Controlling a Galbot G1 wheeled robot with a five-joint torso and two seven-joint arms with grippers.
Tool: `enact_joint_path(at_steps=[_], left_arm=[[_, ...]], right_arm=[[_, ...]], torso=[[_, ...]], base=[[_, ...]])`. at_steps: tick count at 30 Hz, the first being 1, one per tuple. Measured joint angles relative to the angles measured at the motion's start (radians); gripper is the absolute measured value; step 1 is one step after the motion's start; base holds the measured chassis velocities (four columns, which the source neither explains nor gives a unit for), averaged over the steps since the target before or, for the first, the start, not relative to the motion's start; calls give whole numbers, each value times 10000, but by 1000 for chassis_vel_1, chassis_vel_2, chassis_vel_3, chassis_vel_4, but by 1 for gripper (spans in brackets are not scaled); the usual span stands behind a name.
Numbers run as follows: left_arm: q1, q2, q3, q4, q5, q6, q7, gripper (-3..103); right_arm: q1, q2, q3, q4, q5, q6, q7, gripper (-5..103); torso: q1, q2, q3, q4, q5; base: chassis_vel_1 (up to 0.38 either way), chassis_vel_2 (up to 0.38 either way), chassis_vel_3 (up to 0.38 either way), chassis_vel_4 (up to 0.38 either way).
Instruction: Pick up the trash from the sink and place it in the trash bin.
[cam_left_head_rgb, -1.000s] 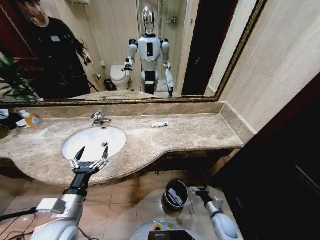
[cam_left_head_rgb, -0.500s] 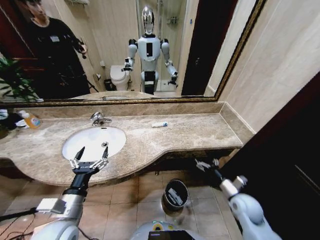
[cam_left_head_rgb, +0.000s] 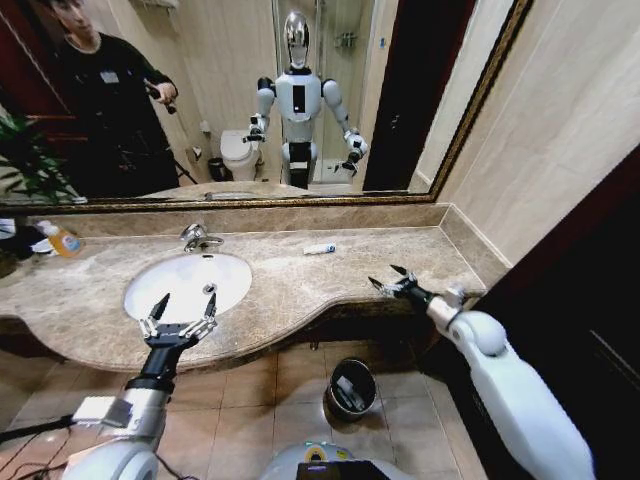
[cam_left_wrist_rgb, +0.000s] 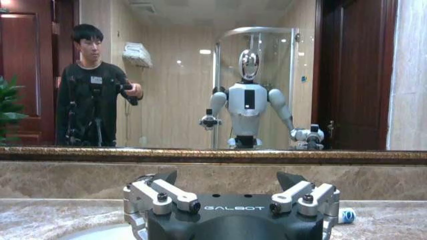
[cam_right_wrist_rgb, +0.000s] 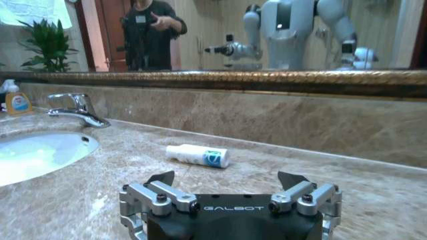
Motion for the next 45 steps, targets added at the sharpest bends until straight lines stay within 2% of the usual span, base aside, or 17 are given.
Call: enact_joint_path(at_steps=[2,10,16,18,19,21,28,31,32,36,42,45], left_arm=[[0,0,0,0,0,0,0,100],[0,-1,0,0,0,0,0,100],[0,0,-1,0,0,0,0,100],[0,0,0,0,0,0,0,100],[0,0,0,0,0,0,0,100],[0,0,-1,0,0,0,0,100],[0,0,-1,0,0,0,-1,100],[0,0,0,0,0,0,0,100],[0,0,0,0,0,0,0,100],[0,0,0,0,0,0,0,100],[0,0,-1,0,0,0,0,100],[0,0,0,0,0,0,0,100]], right_arm=[[253,1,-252,-107,46,-89,111,100],[2953,503,-2668,-1865,43,-86,901,100],[3906,663,-3425,-2868,-138,74,882,100],[4801,631,-4005,-3949,-593,717,-587,100],[4801,631,-4005,-3949,-593,717,-587,100],[5664,619,-4456,-4620,-918,942,-1545,100],[6880,824,-5210,-5496,-1087,978,-2153,100],[7493,902,-5760,-6201,-1977,1465,-2931,100],[7493,902,-5760,-6201,-1977,1465,-2931,100],[8092,1005,-6230,-6604,-2973,1565,-3707,100],[8433,1352,-6413,-7255,-3562,1651,-3917,100],[8493,1510,-6522,-7469,-3644,1641,-3689,100]], torso=[[0,0,0,0,3],[0,0,0,2,0],[0,0,-1,2,0],[0,0,-1,0,1],[0,0,-1,0,1],[0,-1,0,0,1],[-1,0,-1,1,-1],[-1,0,-1,1,2],[-1,0,-1,1,2],[-1,0,-2,0,0],[-1,0,-2,1,-1],[-1,0,-1,0,1]], base=[[0,0,0,0],[0,0,0,0],[0,0,0,0],[0,0,0,0],[0,0,0,0],[0,0,0,0],[0,0,0,0],[0,0,0,0],[0,0,0,0],[0,0,0,0],[0,0,0,0],[0,0,0,0]])
